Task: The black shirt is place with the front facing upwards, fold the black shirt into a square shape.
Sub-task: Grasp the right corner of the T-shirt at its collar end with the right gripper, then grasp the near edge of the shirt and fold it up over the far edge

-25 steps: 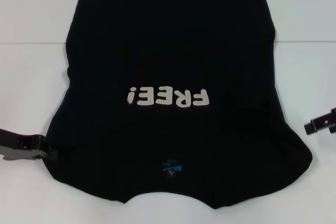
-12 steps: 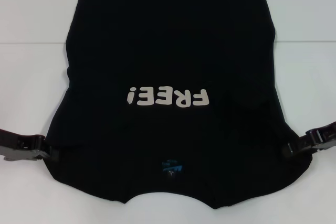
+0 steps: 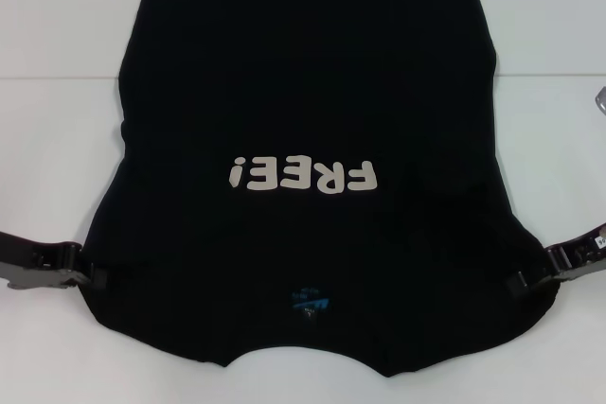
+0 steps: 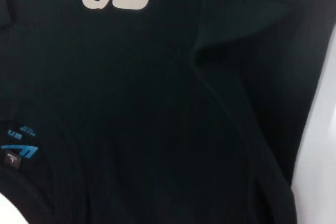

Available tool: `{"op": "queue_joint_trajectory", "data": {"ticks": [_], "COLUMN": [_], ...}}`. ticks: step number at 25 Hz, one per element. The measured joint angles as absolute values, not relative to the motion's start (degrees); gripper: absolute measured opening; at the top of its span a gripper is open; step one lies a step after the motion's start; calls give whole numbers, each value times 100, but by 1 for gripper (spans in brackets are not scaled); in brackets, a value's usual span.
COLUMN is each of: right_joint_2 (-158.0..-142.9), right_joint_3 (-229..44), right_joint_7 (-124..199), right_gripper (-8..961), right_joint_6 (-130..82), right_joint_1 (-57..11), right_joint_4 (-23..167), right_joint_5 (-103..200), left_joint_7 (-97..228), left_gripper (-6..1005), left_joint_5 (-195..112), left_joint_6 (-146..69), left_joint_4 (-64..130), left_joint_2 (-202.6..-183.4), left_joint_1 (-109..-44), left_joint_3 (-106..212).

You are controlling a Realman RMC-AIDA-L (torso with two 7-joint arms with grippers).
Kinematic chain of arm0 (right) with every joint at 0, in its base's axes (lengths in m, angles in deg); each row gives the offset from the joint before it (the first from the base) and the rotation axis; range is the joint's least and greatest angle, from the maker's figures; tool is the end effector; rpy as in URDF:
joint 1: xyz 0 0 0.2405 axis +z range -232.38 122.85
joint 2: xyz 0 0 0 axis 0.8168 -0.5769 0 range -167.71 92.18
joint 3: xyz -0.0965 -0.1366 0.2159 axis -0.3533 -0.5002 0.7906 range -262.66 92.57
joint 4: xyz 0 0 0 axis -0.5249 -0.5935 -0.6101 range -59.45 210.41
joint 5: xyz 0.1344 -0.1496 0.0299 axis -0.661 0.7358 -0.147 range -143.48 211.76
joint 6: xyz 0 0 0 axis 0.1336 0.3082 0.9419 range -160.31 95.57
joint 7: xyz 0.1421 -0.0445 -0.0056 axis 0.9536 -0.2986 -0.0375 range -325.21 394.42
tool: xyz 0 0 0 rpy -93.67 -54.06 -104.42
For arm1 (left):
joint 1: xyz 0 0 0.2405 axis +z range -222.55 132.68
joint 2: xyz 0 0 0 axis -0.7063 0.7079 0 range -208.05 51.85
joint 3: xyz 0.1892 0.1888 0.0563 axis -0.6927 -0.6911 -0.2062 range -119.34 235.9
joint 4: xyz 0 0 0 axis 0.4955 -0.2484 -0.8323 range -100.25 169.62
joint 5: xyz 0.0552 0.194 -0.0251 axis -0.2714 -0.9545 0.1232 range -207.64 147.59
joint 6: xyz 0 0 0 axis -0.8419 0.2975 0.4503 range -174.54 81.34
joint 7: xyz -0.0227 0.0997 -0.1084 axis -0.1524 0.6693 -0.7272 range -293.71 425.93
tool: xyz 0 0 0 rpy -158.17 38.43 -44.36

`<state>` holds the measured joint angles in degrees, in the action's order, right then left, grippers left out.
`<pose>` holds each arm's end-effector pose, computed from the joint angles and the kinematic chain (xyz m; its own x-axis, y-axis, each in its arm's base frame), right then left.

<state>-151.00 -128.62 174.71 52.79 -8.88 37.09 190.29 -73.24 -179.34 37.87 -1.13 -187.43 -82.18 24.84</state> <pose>0.2861 0.3849 0.0131 0.3552 -0.9343 0.0311 -0.8804 -0.3456 -0.3247 -0.3419 0.3558 0.0465 0.1404 0.9692 0.2023 0.9741 -0.0987 -0.2033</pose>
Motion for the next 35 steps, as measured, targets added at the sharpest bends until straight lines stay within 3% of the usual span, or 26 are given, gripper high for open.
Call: {"op": "queue_joint_trajectory", "data": {"ticks": [12, 17, 21, 28, 35], "right_joint_2": [-15125, -15091, -14968, -14692, -14742], "right_joint_3": [-12873, -12832, -12855, -12872, -12753], "right_joint_7": [17432, 17226, 16986, 16147, 15816], "right_gripper": [254, 36, 26, 22, 22], "right_joint_6": [5277, 5348, 5639, 7223, 7656], "right_joint_1": [-844, -812, -803, -930, -1054], "right_joint_4": [3698, 3689, 3689, 3753, 3702], "right_joint_5": [19040, 18882, 18816, 19222, 19358], "left_joint_7": [-7257, -7262, -7091, -6720, -6461], "left_gripper": [42, 44, 46, 49, 53], "left_joint_5": [-17865, -17865, -17841, -17981, -17975], "left_joint_6": [3836, 3889, 4230, 6103, 6775], "left_joint_4": [-80, -80, -52, 268, 302], "left_joint_2": [-18728, -18732, -18705, -18436, -18511], "left_joint_1": [-8212, -8236, -8246, -8289, -8359], "left_joint_3": [2499, 2476, 2487, 2338, 2147]}}
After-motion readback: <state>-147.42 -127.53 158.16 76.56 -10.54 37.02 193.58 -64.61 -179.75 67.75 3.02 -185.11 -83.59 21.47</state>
